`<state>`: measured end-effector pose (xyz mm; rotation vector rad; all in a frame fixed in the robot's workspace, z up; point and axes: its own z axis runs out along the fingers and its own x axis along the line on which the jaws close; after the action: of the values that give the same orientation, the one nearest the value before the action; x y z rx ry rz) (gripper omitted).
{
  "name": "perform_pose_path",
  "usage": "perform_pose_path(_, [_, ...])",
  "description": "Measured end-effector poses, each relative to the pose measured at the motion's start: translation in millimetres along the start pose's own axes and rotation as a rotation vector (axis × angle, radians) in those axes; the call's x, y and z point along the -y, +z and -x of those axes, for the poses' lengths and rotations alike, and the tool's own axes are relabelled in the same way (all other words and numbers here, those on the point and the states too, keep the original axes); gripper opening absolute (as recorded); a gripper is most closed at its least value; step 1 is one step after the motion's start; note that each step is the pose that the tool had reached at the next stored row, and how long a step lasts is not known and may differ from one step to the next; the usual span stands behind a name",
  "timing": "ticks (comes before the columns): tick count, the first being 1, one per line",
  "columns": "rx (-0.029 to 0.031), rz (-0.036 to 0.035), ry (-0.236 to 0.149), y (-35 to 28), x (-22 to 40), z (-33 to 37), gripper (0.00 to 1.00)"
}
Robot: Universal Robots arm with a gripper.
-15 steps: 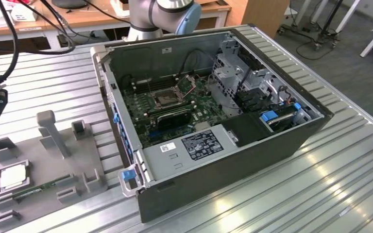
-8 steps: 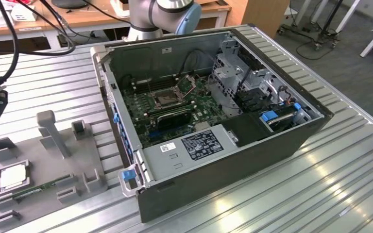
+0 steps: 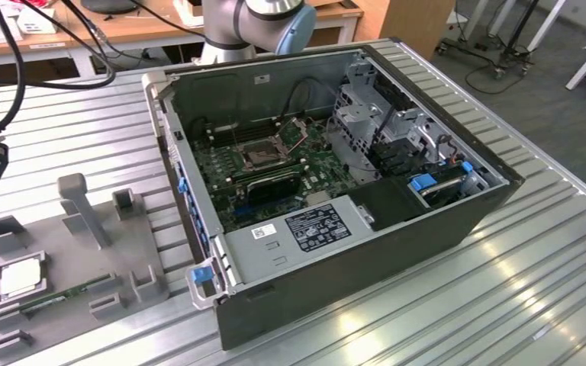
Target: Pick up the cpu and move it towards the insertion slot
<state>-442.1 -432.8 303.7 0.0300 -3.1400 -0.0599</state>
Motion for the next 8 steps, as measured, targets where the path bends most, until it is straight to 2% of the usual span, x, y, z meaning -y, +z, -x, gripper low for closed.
perform_pose_path(8, [0.0,0.0,0.0,0.2,0.0,-0.5,0.11])
